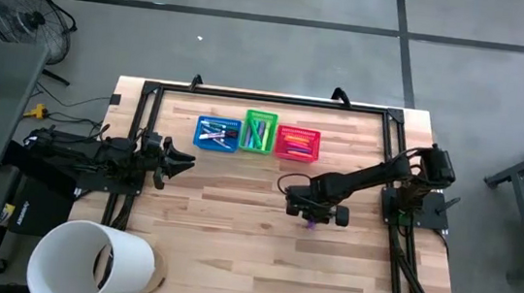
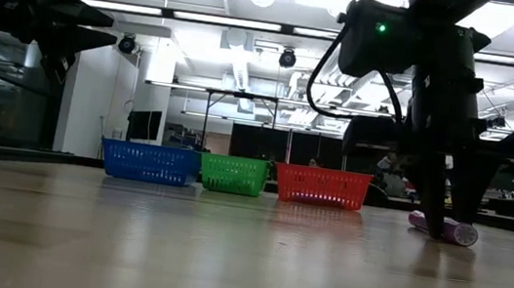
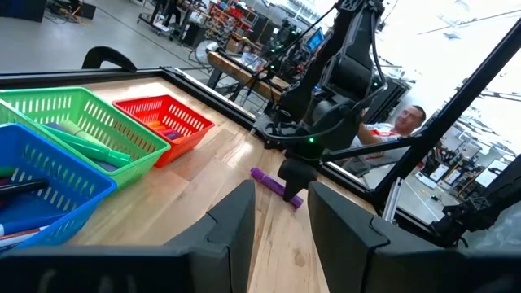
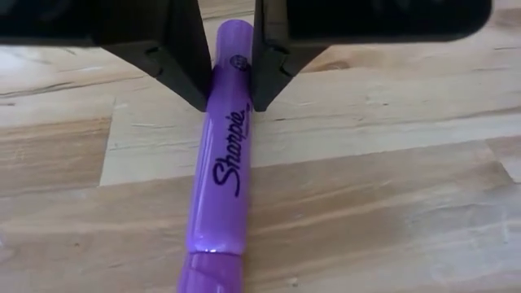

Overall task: Pick & Place Markers
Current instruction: Put the purple highlighter into the green bin

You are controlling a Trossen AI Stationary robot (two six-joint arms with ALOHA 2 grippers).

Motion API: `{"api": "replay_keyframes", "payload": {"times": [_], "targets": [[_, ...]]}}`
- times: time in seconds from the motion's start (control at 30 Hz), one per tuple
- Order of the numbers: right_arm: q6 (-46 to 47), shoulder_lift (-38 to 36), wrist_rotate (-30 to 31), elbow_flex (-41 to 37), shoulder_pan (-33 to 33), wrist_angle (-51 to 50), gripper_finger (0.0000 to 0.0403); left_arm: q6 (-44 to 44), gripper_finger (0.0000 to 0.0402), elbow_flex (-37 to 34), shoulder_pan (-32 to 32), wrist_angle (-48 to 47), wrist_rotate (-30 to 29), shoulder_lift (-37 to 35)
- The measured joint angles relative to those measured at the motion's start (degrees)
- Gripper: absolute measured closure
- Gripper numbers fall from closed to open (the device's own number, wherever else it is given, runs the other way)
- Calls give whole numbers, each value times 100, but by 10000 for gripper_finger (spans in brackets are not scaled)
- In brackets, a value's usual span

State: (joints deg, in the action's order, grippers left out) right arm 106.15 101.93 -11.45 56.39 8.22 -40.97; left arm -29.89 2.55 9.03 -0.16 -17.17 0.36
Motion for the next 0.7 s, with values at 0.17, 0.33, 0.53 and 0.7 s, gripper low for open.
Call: {"api": "replay_keyframes", "payload": {"times": [0.17,0.33,0.53,0.7], "targets": [[-62,0,282,45,158,2,348,0,286,2,-1,0,0,2],[-399,-11,445,50,274,14,348,0,286,2,1,0,-2,2],[-1066,-13,516,54,322,11,348,0,286,2,1,0,-1,0],[-1681,-33,665,54,303,-9,348,0,286,2,-1,0,0,0]]}}
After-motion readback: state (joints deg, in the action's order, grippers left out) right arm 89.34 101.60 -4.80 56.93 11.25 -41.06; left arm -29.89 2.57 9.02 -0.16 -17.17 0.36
